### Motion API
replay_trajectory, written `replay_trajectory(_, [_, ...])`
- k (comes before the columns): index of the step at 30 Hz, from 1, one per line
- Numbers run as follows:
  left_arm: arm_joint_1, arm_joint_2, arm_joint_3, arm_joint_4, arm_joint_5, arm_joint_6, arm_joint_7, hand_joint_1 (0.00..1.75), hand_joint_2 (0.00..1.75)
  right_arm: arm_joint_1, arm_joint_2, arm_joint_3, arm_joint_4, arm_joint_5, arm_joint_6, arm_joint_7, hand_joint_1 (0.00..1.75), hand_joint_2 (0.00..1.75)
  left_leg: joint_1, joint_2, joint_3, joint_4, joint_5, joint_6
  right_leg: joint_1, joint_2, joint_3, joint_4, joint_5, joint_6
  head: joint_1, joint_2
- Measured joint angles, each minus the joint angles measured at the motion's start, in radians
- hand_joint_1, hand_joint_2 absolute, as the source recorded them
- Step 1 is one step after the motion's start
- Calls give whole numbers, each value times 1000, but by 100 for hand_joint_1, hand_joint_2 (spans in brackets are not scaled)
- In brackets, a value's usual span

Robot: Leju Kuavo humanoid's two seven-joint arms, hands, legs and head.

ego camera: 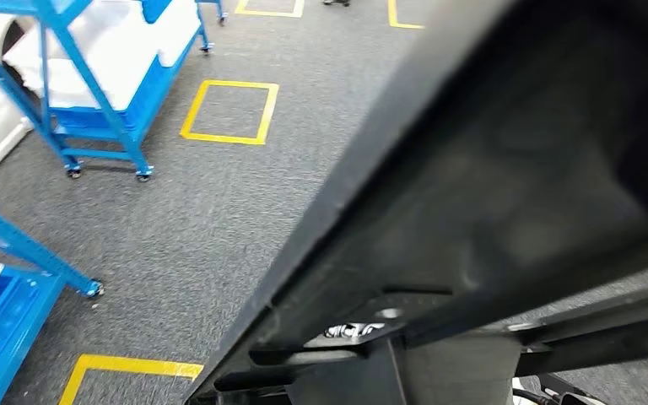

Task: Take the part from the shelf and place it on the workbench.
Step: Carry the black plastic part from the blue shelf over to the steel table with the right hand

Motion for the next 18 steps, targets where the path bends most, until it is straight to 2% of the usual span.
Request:
replay_trajectory(1, [1,-2,1,0,-2,0,0,0,0,0,0,0,1,2,-1,2,169,175,-1,13,0,0,-1,1,-2,-3,-16,33,-7,2,0,0])
replay_trajectory(2, [1,-3,1,0,-4,0,0,0,0,0,0,0,4,3,-3,7,169,175,-1,25,0,1,-3,0,-4,-6,-13,31,5,3,0,0])
replay_trajectory(3, [0,-5,1,0,-6,0,0,0,0,0,0,0,6,3,-7,16,169,175,-1,36,2,1,-4,0,-5,-12,8,-8,32,3,0,0])
replay_trajectory(4, [-2,-8,2,0,-9,0,0,0,0,-1,0,0,10,1,-13,29,169,175,-1,46,4,2,-6,-2,-4,-23,45,-74,66,1,0,0])
replay_trajectory(5, [-3,-11,2,0,-11,0,0,0,0,-4,0,0,16,-1,-20,46,169,175,-3,55,6,2,-8,-5,1,-44,81,-141,89,-3,0,0])
replay_trajectory(7, [-5,-16,2,0,-15,0,0,0,0,-11,0,0,37,-4,-31,75,169,175,-5,72,10,2,-11,-13,11,-69,121,-221,106,-12,0,0])
replay_trajectory(8, [-7,-19,2,0,-17,0,0,0,0,-15,0,0,53,-4,-34,85,169,175,-6,80,12,1,-12,-17,16,-69,123,-228,102,-16,0,0])
replay_trajectory(9, [-9,-21,2,0,-17,1,0,0,0,-17,0,0,69,-2,-37,91,169,175,-7,88,14,0,-13,-22,16,-57,122,-231,106,-20,0,0])
replay_trajectory(10, [-11,-24,2,0,-18,1,0,0,0,-18,0,1,84,0,-39,92,169,175,-6,87,16,2,-16,-27,13,-48,123,-236,108,-24,0,0])
replay_trajectory(12, [-14,-28,2,0,-22,5,1,0,0,-22,2,1,112,6,-45,85,169,175,-3,53,0,45,-47,-35,6,-31,129,-246,115,-35,-1,0])
replay_trajectory(14, [-10,-30,3,0,-27,13,7,0,0,-25,4,2,137,9,-50,74,169,175,0,10,-57,167,-109,-39,3,-12,130,-248,117,-41,-1,0])
replay_trajectory(15, [-7,-31,3,0,-31,18,13,0,0,-25,4,2,149,10,-50,74,169,175,1,1,-91,235,-135,-42,3,-1,130,-247,117,-41,-2,0])
replay_trajectory(16, [-4,-31,3,0,-33,23,19,0,0,-25,4,2,160,11,-47,79,169,175,2,-2,-116,281,-145,-44,3,11,130,-246,117,-41,-2,0])
replay_trajectory(17, [-2,-31,4,0,-36,27,25,0,0,-26,5,3,169,12,-43,86,169,175,2,-2,-125,291,-134,-45,2,23,130,-244,117,-41,-2,0])
replay_trajectory(18, [-1,-31,4,0,-39,31,31,0,0,-27,5,4,178,14,-39,93,169,175,4,-4,-115,259,-103,-46,1,36,131,-241,116,-39,-2,0])
